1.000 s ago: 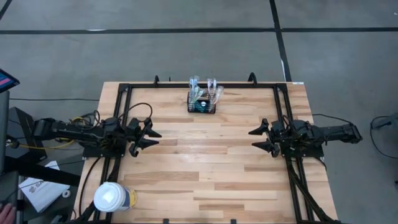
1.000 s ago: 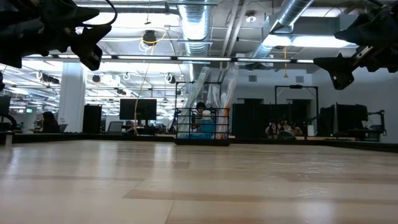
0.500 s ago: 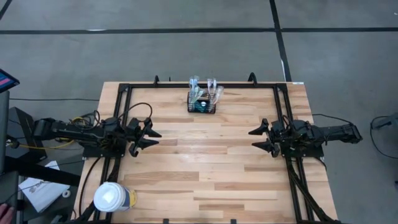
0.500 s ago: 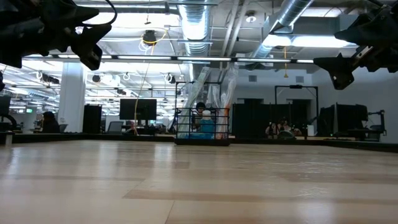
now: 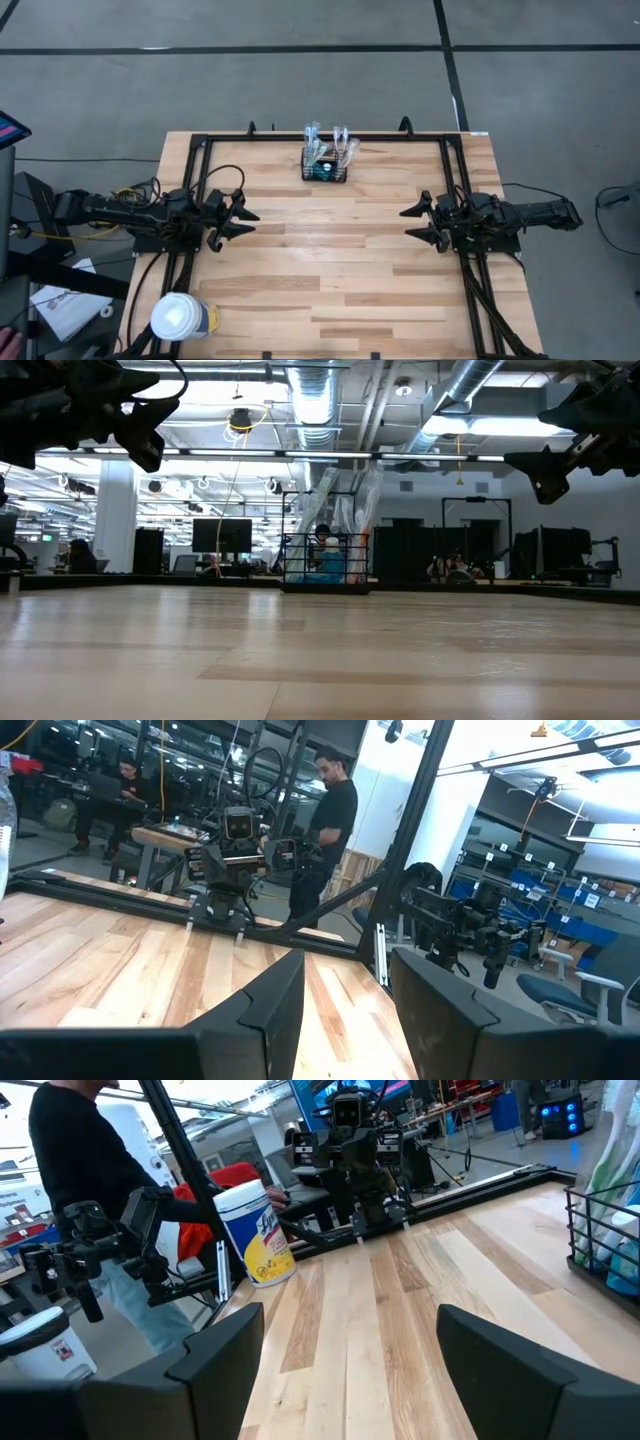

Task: Pick & Place toothbrushing station
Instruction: Return to Home Position

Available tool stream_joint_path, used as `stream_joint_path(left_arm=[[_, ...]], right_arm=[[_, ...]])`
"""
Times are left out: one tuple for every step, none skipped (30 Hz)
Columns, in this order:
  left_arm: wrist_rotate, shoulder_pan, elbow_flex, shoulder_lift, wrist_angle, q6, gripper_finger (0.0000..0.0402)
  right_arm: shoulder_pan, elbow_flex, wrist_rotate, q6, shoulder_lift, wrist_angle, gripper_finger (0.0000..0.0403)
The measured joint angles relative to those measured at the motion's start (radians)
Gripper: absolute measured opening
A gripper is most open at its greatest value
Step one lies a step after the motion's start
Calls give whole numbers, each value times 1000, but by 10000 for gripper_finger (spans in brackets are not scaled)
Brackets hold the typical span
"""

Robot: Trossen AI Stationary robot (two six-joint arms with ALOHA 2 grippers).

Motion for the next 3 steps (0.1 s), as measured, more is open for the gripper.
stream_joint_path(left_arm=[[0, 0, 0, 0, 0, 0, 145], [0, 0, 0, 0, 0, 0, 145], [0, 0, 0, 0, 0, 0, 145]], right_arm=[[0, 0, 0, 0, 0, 0, 286], [0, 0, 0, 0, 0, 0, 286], [0, 0, 0, 0, 0, 0, 286]])
